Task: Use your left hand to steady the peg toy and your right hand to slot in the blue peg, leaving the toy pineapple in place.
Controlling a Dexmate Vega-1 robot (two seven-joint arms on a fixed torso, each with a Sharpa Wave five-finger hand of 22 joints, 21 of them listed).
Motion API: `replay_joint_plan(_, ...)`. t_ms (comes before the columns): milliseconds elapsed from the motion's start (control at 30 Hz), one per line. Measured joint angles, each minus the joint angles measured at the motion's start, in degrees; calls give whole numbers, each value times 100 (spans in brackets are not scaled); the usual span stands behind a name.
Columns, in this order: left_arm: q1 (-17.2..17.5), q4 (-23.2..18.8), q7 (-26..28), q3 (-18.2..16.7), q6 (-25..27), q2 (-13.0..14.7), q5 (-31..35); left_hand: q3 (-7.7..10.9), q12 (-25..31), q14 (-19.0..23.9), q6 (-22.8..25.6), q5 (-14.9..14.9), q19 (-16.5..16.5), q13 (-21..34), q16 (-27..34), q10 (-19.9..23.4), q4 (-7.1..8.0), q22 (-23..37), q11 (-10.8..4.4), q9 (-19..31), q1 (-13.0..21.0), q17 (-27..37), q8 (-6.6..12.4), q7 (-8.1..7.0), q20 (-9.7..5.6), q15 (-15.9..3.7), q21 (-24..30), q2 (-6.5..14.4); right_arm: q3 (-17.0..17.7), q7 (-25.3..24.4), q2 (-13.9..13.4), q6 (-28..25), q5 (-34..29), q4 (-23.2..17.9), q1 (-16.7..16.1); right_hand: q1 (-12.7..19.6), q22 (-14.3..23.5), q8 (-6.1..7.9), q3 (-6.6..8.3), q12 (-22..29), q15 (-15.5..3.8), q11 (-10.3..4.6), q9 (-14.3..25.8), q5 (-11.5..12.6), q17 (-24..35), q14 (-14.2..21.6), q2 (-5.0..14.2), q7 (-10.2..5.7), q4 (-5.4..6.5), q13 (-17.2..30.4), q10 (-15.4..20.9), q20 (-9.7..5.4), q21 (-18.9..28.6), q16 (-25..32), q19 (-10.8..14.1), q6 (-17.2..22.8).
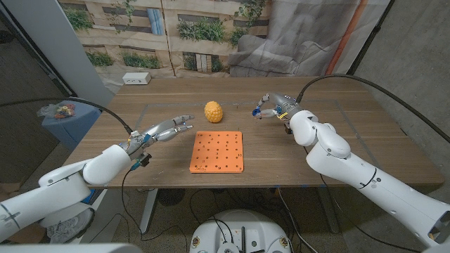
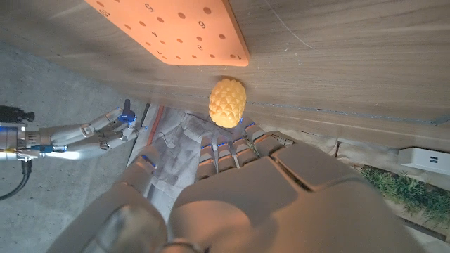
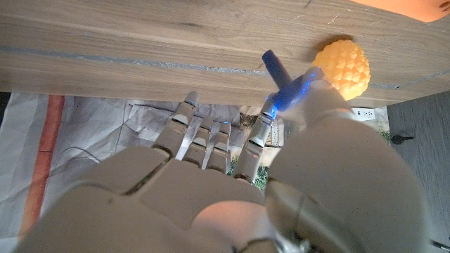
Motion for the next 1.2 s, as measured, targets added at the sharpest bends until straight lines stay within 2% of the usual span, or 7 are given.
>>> replay_joint_plan(333, -155, 282, 42, 202, -520, 58, 1094, -101, 0, -61, -31, 0, -91, 0, 0, -2, 214, 0, -42, 0, -106, 26, 0, -92, 13, 22, 0, -61, 147, -612, 39, 19, 762, -89, -180, -38, 0, 0, 0, 0, 22, -1, 0, 0, -1, 21, 37, 0, 0, 0, 62, -31, 0, 0, 31, 0)
replay_joint_plan(633, -154, 408, 144, 307, -733, 130, 1752, -225, -62, -210, -380, 4, -316, 0, 0, -104, 495, -1, -101, 0, -159, 26, -68, -390, 19, 5, -17, -68, 136, -984, 47, 19, 1274, -110, -207, -38, 0, 0, -25, -1, 22, 1, 0, -1, -1, 21, 37, 0, 24, 0, 63, -31, 0, 0, 31, 0)
replay_joint_plan(867, -172, 481, 140, 451, -789, 188, 2094, -282, -85, -376, -544, 22, -532, 0, -40, -301, 551, -1, -108, 0, -159, 26, -67, -336, 44, -1, -57, -68, 136, -1236, 91, 49, 1639, -89, -243, -38, -1, 0, -25, -1, 43, 19, 0, -1, -2, 42, 36, 0, 24, 1, 124, -31, 0, 0, 31, 0)
replay_joint_plan(1000, -260, 542, 97, 612, -814, 199, 2285, -294, -86, -452, -569, 22, -599, 0, -40, -342, 562, -1, -73, 0, -159, 26, -67, -311, 42, 2, -57, -68, 147, -1435, 136, 99, 1883, -62, -285, -37, -1, 0, -25, -1, 52, -1, 0, 34, 26, 51, 35, 0, 24, 1, 143, -31, 0, 0, 31, 0)
replay_joint_plan(1200, -386, 621, 45, 851, -822, 205, 2486, -317, -85, -501, -637, 22, -737, 0, -39, -442, 585, -1, -111, 0, -159, 25, -67, -305, 44, -8, -56, -68, 147, -1750, 201, 279, 2164, 12, -357, -37, -1, 0, -40, -1, 29, 0, 0, 44, 26, 74, 35, 0, 8, 1, 143, -45, 0, 0, 45, 0)
